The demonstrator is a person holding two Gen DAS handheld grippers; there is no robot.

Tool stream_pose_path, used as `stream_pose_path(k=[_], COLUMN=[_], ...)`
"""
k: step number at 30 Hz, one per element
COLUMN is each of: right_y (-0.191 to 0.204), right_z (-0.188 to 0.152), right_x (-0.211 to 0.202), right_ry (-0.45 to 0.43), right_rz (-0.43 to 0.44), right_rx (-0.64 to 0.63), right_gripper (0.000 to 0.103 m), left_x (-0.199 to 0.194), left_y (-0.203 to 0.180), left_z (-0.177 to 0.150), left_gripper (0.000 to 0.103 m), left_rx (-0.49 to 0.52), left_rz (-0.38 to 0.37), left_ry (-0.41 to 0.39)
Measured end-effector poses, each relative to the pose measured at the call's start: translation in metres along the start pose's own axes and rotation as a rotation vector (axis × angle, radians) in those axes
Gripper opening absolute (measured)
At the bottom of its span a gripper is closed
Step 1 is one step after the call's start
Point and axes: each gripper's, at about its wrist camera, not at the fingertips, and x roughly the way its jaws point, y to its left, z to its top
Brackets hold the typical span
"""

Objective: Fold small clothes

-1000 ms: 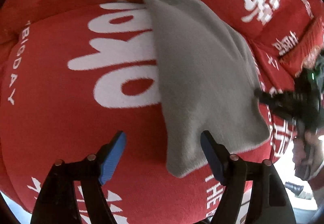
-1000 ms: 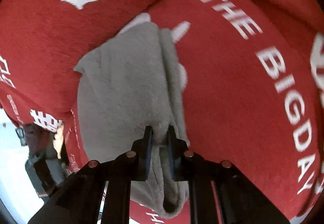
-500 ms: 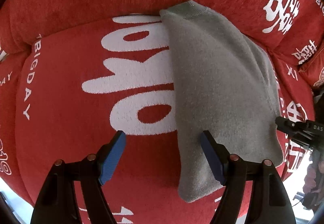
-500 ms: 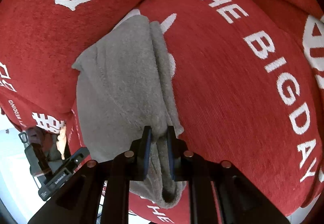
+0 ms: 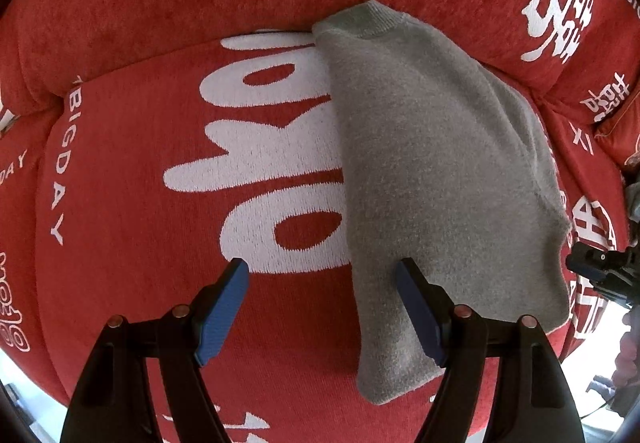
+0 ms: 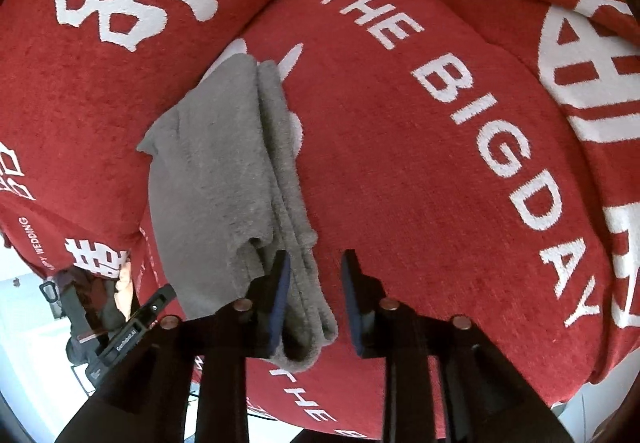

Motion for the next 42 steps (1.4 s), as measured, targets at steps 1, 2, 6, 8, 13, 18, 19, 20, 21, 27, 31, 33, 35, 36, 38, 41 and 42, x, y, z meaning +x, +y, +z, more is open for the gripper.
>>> stream_pose_path(k=[1,2,6,8,13,18,19,20,21,27,31,33,35,36,38,41,42], right_y=[0.0,0.0,0.002,0.004,0.007,0.015,0.017,0.018,0.019,0.018,0.027,0.032,0.039,0.039,0.041,0.048,0.053], right_z=[0.0,0.0,0.0,0.0,0.006,0.029,0.04,0.046,0.057,0.089,0.097,0.095,0.09,0.087,0.082,0.069,0.064], right_x=[0.0,0.001,0.006,0.006,0.006,0.008,0.015,0.019,0.028,0.06,0.074,0.081,0.091,0.09,0.083,0.07,0.066], right_ry=[0.001,0.002,0.013,0.017,0.008,-0.012,0.011,0.025,0.044,0.13,0.167,0.194,0.233,0.235,0.21,0.206,0.21], right_rz=[0.002,0.004,0.005,0.005,0.029,0.169,0.199,0.211,0.225,0.279,0.365,0.364,0.338,0.345,0.38,0.45,0.462], right_rx=[0.001,0.002,-0.002,-0.008,-0.03,-0.078,-0.096,-0.104,-0.117,-0.158,-0.17,-0.178,-0.19,-0.183,-0.169,-0.161,-0.17], right_gripper=[0.034,0.035,0.047,0.048,0.059,0.075,0.075,0.075,0.075,0.075,0.076,0.067,0.034,0.033,0.031,0.03,0.03], left_x=[0.0,0.001,0.0,0.0,0.002,0.009,0.014,0.018,0.026,0.043,0.054,0.051,0.047,0.041,0.029,0.008,-0.002], left_y=[0.0,0.0,-0.003,-0.004,-0.006,0.002,0.003,0.003,0.002,-0.011,-0.012,-0.009,-0.006,-0.004,-0.001,-0.003,-0.003], left_z=[0.001,0.001,0.003,0.003,0.007,0.019,0.023,0.025,0.03,0.042,0.04,0.04,0.04,0.038,0.038,0.032,0.026], left_gripper=[0.077,0.077,0.093,0.093,0.093,0.093,0.093,0.093,0.093,0.093,0.084,0.075,0.054,0.048,0.042,0.042,0.042], left_rx=[-0.001,-0.002,0.008,0.02,0.029,-0.007,-0.018,-0.024,-0.029,-0.037,-0.06,-0.071,-0.082,-0.084,-0.084,-0.056,-0.043], left_rz=[0.001,0.001,0.042,0.047,0.026,-0.216,-0.262,-0.29,-0.343,-0.421,-0.397,-0.394,-0.41,-0.435,-0.462,-0.479,-0.477], left_ry=[0.004,0.006,-0.006,-0.015,-0.009,0.034,0.05,0.063,0.088,0.102,0.101,0.084,0.063,0.047,0.029,-0.006,-0.022])
